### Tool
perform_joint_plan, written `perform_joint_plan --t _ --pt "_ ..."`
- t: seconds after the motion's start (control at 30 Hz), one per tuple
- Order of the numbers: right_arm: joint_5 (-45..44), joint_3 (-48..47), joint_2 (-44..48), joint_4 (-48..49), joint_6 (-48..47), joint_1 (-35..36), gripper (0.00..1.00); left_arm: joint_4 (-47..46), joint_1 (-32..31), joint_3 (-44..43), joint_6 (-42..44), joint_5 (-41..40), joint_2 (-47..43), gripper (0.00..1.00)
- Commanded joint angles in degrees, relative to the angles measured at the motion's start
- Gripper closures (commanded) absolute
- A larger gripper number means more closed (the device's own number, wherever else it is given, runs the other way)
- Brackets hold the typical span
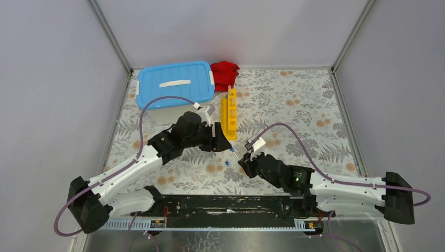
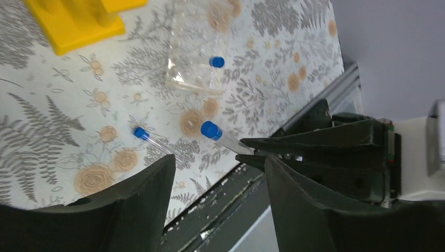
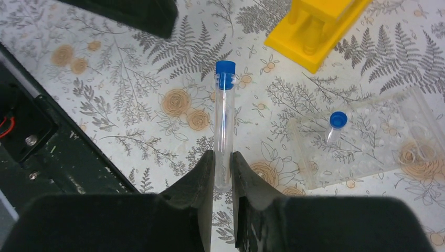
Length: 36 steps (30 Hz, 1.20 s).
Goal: Organize the chemistry lab equipment
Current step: Pick up the test tube at the center of the board, then insert the test tube into the slot of the test tube rack.
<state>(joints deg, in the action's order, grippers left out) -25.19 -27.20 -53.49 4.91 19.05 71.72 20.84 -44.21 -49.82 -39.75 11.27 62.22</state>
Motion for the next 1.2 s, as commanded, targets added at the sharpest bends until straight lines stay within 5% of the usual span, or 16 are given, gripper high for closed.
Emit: perform_joint_plan --t 0.0,0.47,1.17 --pt "4.0 -0.6 3.1 -0.5 -4.3 0.7 0.96 -2.8 2.5 0.7 1.1 15.7 1.9 0.31" --pt "8.2 -3.2 3.6 0.6 -7.0 1.8 0.97 -10.8 8.2 5.3 -1.6 30.4 6.0 0.33" --pt "10.3 -4.5 1.0 3.9 -8.7 2.4 0.99 -14.6 10.1 7.8 -1.0 38.4 9.0 0.46"
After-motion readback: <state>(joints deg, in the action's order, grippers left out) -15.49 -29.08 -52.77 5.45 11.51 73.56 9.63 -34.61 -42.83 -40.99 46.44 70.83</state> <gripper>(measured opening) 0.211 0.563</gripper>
